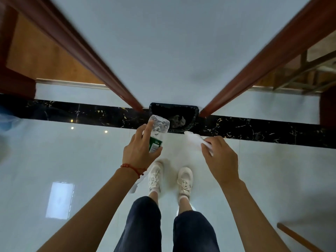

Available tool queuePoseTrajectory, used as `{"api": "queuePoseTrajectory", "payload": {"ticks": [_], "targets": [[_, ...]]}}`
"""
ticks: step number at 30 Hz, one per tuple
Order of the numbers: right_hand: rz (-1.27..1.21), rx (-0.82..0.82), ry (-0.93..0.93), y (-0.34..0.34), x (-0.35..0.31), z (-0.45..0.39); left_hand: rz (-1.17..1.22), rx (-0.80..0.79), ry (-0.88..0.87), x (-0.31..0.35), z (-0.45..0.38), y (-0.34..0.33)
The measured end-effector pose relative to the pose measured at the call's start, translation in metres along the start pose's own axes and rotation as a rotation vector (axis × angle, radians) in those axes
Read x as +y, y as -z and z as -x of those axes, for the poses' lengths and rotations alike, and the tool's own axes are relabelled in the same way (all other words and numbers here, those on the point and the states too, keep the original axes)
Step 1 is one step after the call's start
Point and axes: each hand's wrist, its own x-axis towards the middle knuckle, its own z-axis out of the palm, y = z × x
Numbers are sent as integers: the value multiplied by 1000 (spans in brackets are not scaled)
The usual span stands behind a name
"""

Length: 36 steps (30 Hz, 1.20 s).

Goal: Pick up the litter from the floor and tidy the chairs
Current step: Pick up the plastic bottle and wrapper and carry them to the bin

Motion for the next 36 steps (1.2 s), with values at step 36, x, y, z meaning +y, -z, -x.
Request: {"api": "queuePoseTrajectory", "payload": {"ticks": [36], "targets": [[46, -102, -95, -214, 129, -73, -144, -20, -245, -103, -206, -241]]}}
